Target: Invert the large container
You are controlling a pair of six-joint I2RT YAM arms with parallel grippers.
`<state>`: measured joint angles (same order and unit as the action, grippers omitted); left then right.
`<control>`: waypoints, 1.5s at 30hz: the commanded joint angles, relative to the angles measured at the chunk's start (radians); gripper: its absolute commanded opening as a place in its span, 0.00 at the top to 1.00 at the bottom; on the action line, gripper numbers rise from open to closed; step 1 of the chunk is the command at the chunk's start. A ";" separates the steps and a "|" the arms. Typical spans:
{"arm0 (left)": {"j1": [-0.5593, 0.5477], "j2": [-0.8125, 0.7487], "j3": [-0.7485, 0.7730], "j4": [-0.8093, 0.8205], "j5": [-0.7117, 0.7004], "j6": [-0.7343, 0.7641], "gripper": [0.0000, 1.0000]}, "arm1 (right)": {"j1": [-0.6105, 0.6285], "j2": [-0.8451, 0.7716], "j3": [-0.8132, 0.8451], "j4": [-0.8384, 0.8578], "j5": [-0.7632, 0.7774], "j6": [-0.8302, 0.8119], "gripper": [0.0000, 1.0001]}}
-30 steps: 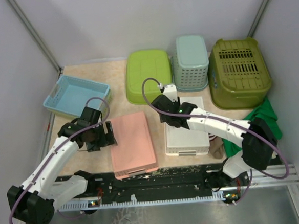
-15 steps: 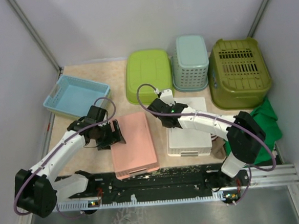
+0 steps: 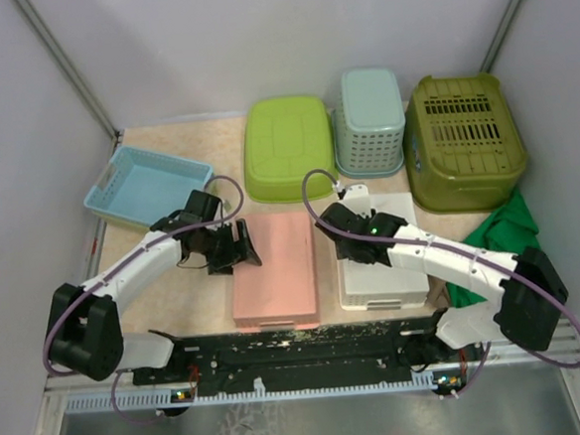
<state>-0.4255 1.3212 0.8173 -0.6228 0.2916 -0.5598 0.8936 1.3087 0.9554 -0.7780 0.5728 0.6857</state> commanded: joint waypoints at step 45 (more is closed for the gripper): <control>-0.056 0.103 0.065 0.243 0.392 0.058 0.04 | -0.019 -0.344 0.034 -0.049 0.130 0.081 0.42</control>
<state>-0.4698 1.3701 0.8291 -0.4763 0.6044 -0.4824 0.8867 0.9947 0.9794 -0.8524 0.6689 0.7689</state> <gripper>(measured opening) 0.964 0.580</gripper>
